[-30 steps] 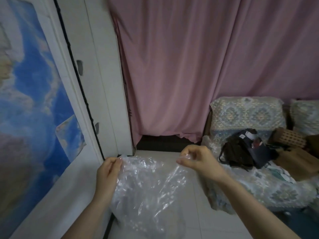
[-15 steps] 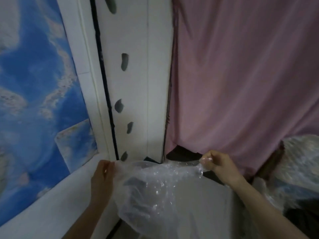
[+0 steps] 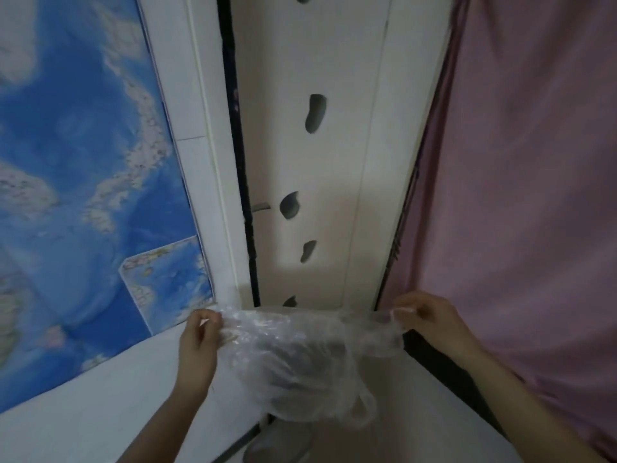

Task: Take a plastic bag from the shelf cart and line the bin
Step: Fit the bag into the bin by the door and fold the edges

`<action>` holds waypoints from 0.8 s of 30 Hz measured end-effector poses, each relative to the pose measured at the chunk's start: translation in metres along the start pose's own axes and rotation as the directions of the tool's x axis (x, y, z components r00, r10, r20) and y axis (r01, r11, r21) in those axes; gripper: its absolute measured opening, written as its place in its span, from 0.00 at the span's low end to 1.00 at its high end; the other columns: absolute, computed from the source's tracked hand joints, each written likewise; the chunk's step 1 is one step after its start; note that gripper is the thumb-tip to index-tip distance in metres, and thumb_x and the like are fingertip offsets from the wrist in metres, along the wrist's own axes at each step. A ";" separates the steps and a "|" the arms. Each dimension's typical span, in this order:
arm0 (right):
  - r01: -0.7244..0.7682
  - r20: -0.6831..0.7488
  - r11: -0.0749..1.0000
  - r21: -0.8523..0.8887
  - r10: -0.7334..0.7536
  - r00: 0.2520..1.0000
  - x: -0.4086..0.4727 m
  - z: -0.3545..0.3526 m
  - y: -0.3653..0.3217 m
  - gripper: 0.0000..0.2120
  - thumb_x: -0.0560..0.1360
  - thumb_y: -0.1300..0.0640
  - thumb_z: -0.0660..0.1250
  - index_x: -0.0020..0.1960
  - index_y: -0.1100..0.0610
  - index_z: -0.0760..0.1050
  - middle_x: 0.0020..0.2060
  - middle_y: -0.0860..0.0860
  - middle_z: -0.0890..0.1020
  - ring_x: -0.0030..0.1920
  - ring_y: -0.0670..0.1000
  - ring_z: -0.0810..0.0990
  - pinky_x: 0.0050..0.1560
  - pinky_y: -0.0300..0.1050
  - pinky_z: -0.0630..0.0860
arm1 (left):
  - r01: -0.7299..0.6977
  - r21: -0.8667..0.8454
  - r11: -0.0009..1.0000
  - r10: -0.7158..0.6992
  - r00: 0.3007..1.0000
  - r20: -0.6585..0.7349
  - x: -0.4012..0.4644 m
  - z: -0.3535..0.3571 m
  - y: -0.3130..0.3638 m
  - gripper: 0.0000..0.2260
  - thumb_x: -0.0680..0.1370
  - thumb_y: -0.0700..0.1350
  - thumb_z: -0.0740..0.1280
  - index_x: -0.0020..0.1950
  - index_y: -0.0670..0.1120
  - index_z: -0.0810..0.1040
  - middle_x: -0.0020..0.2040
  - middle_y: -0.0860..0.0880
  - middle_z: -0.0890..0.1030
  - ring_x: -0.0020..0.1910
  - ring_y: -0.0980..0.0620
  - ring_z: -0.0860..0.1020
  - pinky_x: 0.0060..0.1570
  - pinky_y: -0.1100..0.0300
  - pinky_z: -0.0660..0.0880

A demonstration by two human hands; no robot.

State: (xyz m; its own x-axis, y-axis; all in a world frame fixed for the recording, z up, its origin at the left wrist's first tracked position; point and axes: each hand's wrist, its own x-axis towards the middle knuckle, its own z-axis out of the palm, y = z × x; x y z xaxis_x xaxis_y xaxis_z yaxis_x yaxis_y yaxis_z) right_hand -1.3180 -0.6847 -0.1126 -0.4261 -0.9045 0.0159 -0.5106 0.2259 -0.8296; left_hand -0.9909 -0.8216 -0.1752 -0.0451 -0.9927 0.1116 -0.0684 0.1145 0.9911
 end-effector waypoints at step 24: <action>0.461 0.380 0.776 0.431 -0.619 0.687 0.213 0.054 -0.086 0.08 0.72 0.65 0.68 0.39 0.54 0.76 0.32 0.46 0.83 0.35 0.40 0.79 0.39 0.33 0.72 | 0.100 0.159 0.982 -0.069 0.980 -0.188 0.053 0.039 0.051 0.29 0.72 0.40 0.71 0.70 0.51 0.65 0.69 0.49 0.71 0.68 0.52 0.68 0.65 0.56 0.63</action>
State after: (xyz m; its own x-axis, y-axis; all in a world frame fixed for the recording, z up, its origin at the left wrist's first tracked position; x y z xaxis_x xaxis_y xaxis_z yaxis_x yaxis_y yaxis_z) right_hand -1.3245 -0.9163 -0.0682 0.3069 -0.8989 0.3126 -0.2704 -0.3973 -0.8769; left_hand -1.0362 -0.8668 -0.1213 0.1484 -0.9874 0.0547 -0.2306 0.0193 0.9729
